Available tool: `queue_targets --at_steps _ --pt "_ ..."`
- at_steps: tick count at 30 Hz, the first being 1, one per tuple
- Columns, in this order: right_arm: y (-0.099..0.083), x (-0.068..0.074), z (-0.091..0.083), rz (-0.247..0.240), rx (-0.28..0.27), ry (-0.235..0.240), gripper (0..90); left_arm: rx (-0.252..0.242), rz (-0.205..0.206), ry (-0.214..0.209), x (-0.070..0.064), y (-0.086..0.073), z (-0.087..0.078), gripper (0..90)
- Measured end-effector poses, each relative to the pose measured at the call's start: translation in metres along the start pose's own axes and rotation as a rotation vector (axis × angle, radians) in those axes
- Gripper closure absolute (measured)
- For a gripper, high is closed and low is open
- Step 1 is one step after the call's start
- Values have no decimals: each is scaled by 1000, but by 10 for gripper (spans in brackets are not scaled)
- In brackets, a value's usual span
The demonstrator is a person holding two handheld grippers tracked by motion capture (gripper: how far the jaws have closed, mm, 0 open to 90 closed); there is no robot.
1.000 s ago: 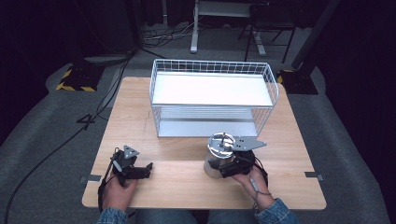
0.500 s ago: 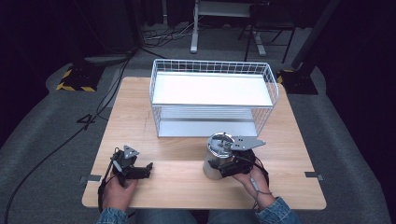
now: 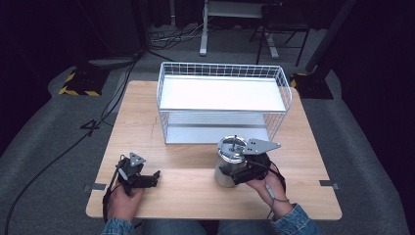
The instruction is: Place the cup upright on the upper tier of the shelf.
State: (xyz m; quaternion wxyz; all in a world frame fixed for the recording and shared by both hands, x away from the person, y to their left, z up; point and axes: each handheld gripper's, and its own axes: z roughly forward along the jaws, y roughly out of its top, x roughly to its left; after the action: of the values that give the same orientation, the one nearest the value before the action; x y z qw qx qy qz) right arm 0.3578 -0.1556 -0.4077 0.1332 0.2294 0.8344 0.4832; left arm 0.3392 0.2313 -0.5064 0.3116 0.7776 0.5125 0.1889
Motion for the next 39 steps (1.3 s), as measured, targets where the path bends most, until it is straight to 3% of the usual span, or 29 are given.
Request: queue_targets --at_steps 7,16,39 --pt "19 1 -9 -30 2 -1 35 0 1 0 0 0 0 51" --pt "37 -1 -17 -26 -8 8 34 0 2 -3 0 0 0 51" --pt "88 -24 -39 -44 -48 -26 35 1 3 -3 0 0 0 51"
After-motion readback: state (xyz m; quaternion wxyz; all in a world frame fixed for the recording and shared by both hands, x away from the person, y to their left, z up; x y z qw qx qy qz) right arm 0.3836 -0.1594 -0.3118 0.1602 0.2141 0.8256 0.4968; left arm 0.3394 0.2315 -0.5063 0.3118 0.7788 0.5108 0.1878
